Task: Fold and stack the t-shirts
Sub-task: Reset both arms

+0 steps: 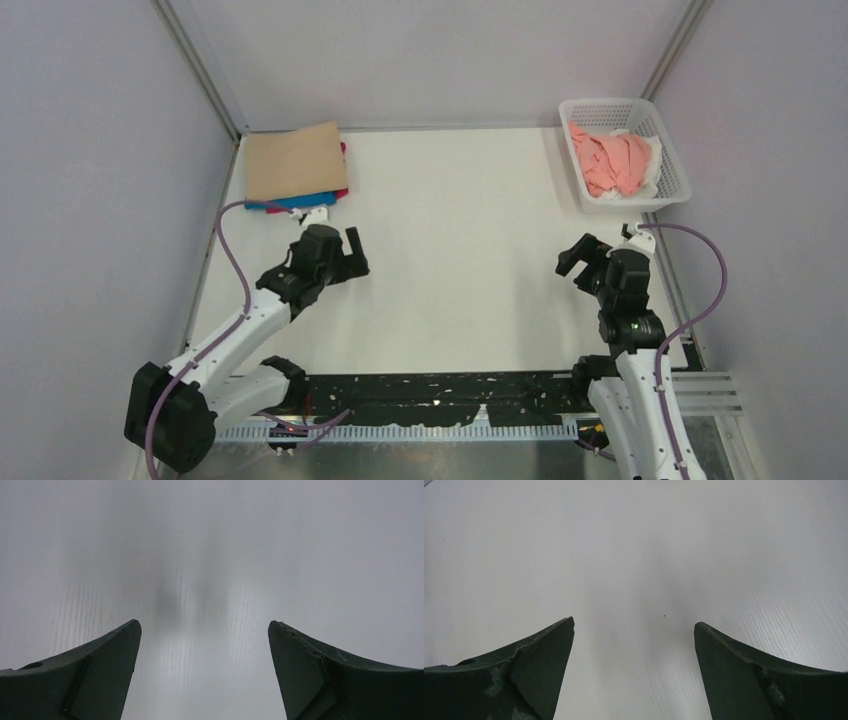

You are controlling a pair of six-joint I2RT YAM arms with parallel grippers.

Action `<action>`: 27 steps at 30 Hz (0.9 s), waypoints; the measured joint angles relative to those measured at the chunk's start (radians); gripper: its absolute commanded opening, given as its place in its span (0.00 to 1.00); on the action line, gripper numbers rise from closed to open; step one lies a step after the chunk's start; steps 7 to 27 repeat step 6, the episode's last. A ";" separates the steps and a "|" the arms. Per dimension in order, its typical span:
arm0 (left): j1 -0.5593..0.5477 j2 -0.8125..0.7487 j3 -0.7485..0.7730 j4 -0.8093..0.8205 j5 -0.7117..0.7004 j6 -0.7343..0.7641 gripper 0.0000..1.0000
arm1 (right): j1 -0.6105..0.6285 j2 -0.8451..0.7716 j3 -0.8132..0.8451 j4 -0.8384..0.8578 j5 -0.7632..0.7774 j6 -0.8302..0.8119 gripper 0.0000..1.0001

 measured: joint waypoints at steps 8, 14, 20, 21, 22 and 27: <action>-0.018 -0.123 -0.068 0.003 -0.030 -0.034 1.00 | 0.000 -0.018 -0.012 -0.003 0.000 0.000 0.95; -0.018 -0.123 -0.068 0.003 -0.030 -0.034 1.00 | 0.000 -0.018 -0.012 -0.003 0.000 0.000 0.95; -0.018 -0.123 -0.068 0.003 -0.030 -0.034 1.00 | 0.000 -0.018 -0.012 -0.003 0.000 0.000 0.95; -0.018 -0.123 -0.068 0.003 -0.030 -0.034 1.00 | 0.000 -0.018 -0.012 -0.003 0.000 0.000 0.95; -0.018 -0.123 -0.068 0.003 -0.030 -0.034 1.00 | 0.000 -0.018 -0.012 -0.003 0.000 0.000 0.95; -0.018 -0.123 -0.068 0.003 -0.030 -0.034 1.00 | 0.000 -0.018 -0.012 -0.003 0.000 0.000 0.95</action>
